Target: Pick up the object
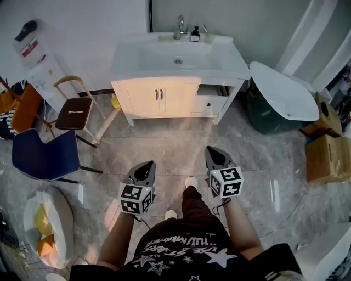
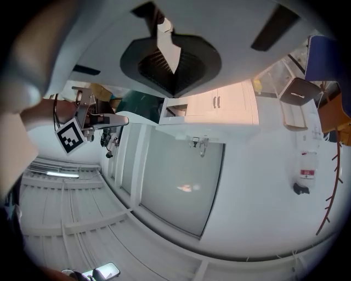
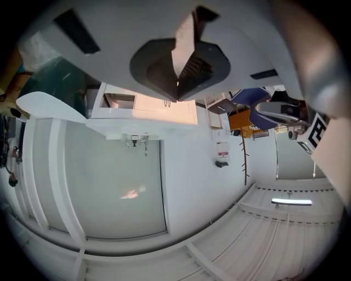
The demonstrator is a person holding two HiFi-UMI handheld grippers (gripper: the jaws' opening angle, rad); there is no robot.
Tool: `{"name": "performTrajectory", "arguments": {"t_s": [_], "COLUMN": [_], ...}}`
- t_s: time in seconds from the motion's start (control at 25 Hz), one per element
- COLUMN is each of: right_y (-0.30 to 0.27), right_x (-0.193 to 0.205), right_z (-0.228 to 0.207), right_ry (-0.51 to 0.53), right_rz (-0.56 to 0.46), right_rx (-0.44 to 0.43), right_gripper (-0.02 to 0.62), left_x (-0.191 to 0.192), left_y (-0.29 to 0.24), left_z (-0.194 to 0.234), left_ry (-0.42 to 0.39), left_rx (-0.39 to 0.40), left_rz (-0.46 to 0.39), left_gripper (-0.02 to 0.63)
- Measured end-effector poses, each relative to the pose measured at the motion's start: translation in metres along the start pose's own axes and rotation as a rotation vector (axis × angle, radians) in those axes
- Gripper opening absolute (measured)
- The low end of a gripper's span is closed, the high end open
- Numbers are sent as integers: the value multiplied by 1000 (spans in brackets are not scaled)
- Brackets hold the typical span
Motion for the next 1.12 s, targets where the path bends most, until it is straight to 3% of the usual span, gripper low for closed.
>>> {"name": "performTrajectory", "arguments": {"t_s": [0.28,0.52,0.84,1.12], "right_y": [3,-16,-85,-176], "right_x": [-6,-18,-19,-27], "right_z": [7,5,-10,-49], "right_ry": [-23,-59,-67,-115], "right_rz": [-45,-79,-26,22], "right_rx": [14,30,-25,-57], "right_gripper": [14,17,269,298], "left_x": [15,1,-18,-57], "left_y": [21,21,-11,-72], "left_z": [-6,17,56,99], "left_ry": [-3,14,37,88], "left_rx": [1,-33,-95,-155], "left_rz": [-5,-33,-19,5], "left_gripper": [15,15,15,15]}}
Point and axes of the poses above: the fingertips, and each gripper's own axes: y backward along the fingers, z to its left, x out of its underside, the point moved 2 cm from there along y, backward along the fingers, and after that the axes turned 14 degrees about y, right-handed, at the moved point
